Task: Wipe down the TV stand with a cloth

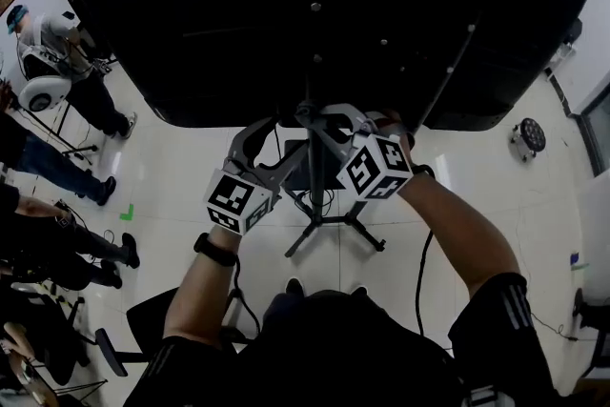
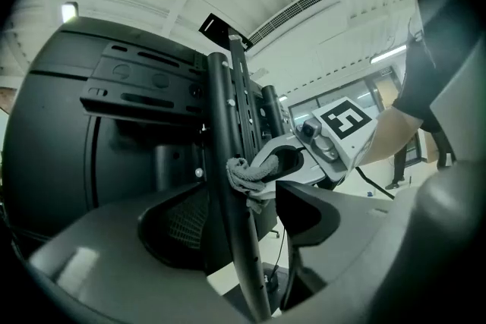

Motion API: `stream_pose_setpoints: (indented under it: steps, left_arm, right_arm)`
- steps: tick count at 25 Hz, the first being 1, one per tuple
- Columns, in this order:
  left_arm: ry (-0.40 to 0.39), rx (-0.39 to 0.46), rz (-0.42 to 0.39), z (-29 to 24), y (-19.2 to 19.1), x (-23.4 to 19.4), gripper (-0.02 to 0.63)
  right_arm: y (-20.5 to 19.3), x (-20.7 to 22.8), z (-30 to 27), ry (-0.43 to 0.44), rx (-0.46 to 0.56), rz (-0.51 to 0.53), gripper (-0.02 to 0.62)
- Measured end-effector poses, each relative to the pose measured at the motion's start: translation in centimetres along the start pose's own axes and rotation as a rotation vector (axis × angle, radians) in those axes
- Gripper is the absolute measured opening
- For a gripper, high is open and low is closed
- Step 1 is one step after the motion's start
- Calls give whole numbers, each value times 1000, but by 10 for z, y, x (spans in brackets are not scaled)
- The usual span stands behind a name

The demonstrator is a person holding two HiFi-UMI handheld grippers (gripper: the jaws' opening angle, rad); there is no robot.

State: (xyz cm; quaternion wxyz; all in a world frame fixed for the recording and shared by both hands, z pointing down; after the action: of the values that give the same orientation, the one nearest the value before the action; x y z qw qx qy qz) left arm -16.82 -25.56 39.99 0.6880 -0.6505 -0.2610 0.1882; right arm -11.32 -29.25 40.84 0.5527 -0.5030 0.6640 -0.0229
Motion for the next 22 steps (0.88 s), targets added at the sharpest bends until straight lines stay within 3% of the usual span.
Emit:
stream_pose_setpoints:
  steps: [12, 22]
  left_arm:
    - [1, -107, 72, -3, -82, 11, 305]
    - [-22, -216, 134, -7, -179, 15, 313]
  right_arm:
    - [-61, -73, -37, 138, -51, -73, 23]
    - [-111, -140, -80, 215, -108, -131, 23]
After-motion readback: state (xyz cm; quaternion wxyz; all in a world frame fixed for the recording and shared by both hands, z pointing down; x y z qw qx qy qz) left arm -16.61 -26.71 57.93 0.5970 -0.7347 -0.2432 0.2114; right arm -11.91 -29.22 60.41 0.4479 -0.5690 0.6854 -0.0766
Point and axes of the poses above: the fingertips, and each gripper's own axes: z backward along the fingers, x to its right, y out of its top, the point moved 3 cm from there along z, backward along the fingers, and after that the axes turned 2 degrees about y, right-handed, at the moved point
